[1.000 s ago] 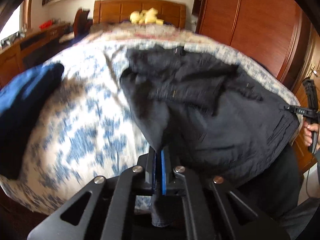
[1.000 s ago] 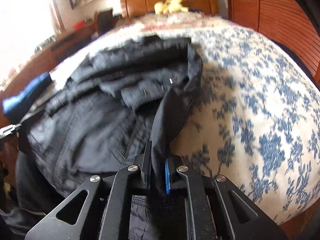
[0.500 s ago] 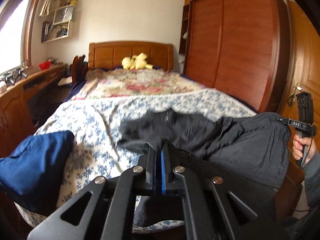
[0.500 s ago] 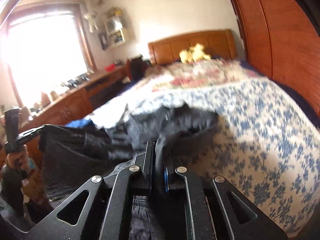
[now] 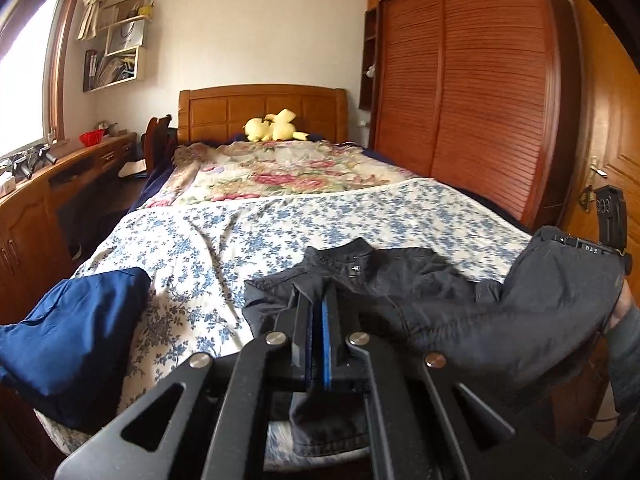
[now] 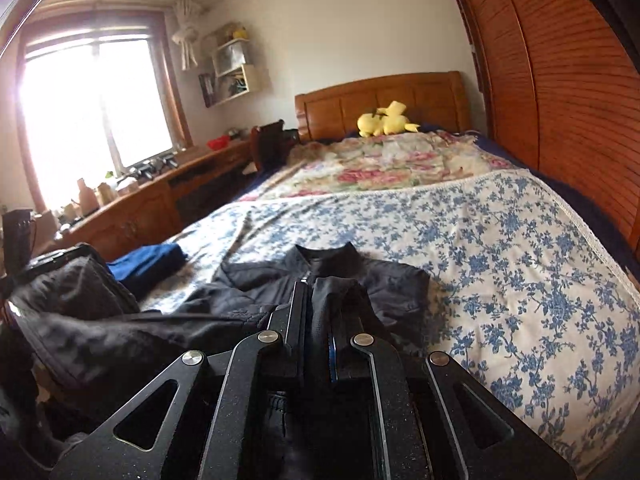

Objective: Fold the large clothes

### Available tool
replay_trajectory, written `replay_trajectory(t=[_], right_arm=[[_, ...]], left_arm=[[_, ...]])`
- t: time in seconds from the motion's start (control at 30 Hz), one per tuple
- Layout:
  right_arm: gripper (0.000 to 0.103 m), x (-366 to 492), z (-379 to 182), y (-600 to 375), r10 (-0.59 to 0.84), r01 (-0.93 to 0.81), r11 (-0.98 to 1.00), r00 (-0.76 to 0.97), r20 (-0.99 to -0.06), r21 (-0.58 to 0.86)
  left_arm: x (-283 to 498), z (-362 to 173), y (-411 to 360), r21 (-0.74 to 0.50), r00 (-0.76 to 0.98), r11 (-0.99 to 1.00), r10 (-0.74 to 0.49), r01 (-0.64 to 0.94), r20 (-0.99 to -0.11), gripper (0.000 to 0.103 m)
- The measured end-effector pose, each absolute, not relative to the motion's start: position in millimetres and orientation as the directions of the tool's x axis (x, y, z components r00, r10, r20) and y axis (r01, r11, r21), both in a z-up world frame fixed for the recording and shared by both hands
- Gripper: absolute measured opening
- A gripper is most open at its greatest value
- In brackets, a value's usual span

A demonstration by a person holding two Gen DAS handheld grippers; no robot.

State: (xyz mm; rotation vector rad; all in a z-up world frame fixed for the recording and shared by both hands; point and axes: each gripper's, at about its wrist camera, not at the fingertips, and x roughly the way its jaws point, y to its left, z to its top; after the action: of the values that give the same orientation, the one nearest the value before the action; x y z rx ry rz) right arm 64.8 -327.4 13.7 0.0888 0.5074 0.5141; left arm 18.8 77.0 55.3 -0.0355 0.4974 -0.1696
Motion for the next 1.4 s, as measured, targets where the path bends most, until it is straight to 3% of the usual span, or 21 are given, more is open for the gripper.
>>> replay_trajectory(t=[0.47, 0.63, 1.03, 1.13, 1.2, 1.27, 1.4], right_arm=[[0.005, 245, -55, -294, 0.291, -0.294, 0.953, 0.821, -0.491, 0.073], [0.006, 296, -80, -289, 0.273, -0.274, 0.958, 0.794, -0.544, 0.080], [0.012, 305, -109, -274, 0.172, -0.233, 0.972, 0.744, -0.646, -0.010], [0.025, 299, -105, -274, 0.144, -0.209, 0.978, 0.750, -0.646, -0.025], [0.046, 294, -98, -275, 0.130, -0.197, 0.980, 0.763, -0.633, -0.036], [0.052, 288, -88, -274, 0.118, -0.187, 0.981, 0.778, -0.617, -0.047], [0.054, 281, -71, -255, 0.141, -0.226, 0.972, 0.781, -0.609, -0.065]], left_arm=[[164, 10, 100, -0.064, 0.898, 0.998, -0.047, 0.021, -0.437, 0.001], [203, -12, 103, -0.082, 0.892, 0.996, -0.056, 0.021, -0.449, 0.001], [228, -49, 115, -0.113, 0.878, 0.993, -0.082, 0.033, -0.472, 0.002], [228, -52, 117, -0.100, 0.869, 0.994, -0.085, 0.041, -0.487, 0.003], [226, -51, 119, -0.099, 0.869, 0.993, -0.098, 0.056, -0.486, 0.005], [223, -48, 120, -0.092, 0.870, 0.994, -0.099, 0.062, -0.483, 0.009], [212, -40, 121, -0.078, 0.884, 0.994, -0.103, 0.076, -0.456, 0.027]])
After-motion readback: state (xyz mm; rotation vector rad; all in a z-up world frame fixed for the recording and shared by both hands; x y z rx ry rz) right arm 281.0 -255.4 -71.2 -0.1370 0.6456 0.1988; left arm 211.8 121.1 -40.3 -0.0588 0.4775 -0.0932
